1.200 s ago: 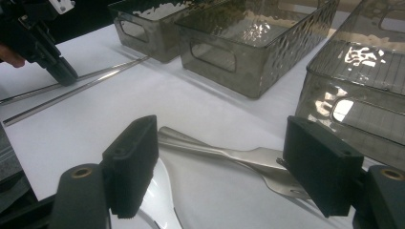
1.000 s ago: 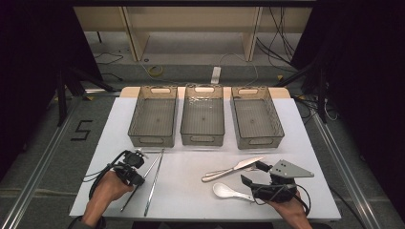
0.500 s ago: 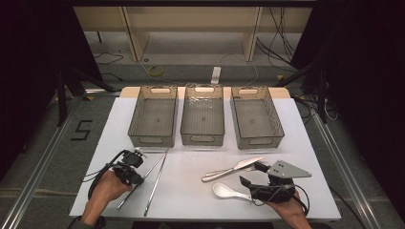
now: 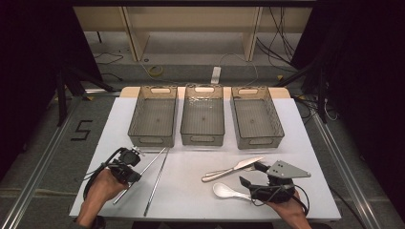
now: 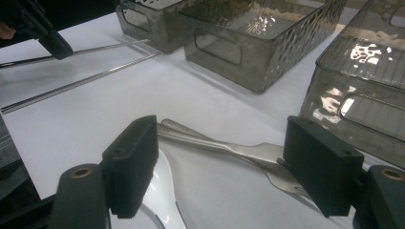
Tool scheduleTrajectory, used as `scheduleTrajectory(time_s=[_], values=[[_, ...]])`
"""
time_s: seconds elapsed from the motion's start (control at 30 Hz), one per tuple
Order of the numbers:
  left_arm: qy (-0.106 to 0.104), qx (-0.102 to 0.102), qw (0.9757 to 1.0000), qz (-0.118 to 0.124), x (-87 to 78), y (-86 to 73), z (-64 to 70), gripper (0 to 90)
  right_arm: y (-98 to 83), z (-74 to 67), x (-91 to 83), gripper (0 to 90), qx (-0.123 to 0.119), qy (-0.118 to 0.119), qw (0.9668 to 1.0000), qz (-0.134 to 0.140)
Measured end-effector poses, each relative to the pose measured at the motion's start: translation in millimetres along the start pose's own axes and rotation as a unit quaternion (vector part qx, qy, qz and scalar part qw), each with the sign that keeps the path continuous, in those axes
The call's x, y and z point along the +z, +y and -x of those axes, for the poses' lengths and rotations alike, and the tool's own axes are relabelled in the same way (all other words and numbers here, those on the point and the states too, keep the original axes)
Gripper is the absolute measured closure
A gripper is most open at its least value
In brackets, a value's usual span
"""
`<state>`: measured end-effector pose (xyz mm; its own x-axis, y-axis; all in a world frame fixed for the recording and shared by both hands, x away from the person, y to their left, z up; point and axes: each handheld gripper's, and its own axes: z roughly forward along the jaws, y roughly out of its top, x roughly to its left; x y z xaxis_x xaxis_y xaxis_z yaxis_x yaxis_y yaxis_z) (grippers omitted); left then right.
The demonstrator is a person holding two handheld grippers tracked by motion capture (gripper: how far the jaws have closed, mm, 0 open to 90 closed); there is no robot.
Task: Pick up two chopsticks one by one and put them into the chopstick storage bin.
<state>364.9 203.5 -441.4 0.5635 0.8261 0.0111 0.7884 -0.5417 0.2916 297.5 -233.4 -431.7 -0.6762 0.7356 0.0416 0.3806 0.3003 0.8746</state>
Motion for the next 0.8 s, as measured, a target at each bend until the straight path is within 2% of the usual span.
scheduleTrajectory(time_s=[0.03,0.07,0.13,0.2,0.4,0.5,0.57,0.8], values=[[-0.001,-0.004,1.0,0.007,-2.0,0.1,1.7,84.9,0.0,0.0,0.0,28.7,0.0,0.0,1.0,0.0],[-0.004,0.001,0.9999,0.012,-5.1,0.5,2.1,84.9,-0.1,-0.1,-0.2,28.7,0.001,-0.001,1.0,0.0],[-0.019,0.005,0.9994,0.027,-11.4,1.6,3.5,84.9,-0.3,0.2,0.1,28.7,0.001,0.0,1.0,0.001],[-0.034,0.01,0.9983,0.045,-18.1,3.0,3.4,84.9,-0.3,0.6,0.2,28.7,0.002,-0.002,1.0,-0.001],[-0.056,0.021,0.9947,0.084,-32.6,9.3,4.5,84.9,-0.2,1.1,-0.5,28.7,0.003,-0.005,1.0,0.005],[-0.05,0.023,0.9938,0.097,-40.8,14.8,0.0,84.9,-0.7,2.1,0.0,28.7,0.004,-0.007,1.0,0.003],[-0.048,0.018,0.9923,0.113,-47.8,21.2,-5.1,84.9,-0.9,2.0,0.4,28.7,0.005,-0.006,1.0,0.003],[-0.042,0.011,0.9846,0.169,-65.5,49.0,-18.2,84.9,-1.6,2.2,1.4,28.7,0.005,-0.008,1.0,0.002]])
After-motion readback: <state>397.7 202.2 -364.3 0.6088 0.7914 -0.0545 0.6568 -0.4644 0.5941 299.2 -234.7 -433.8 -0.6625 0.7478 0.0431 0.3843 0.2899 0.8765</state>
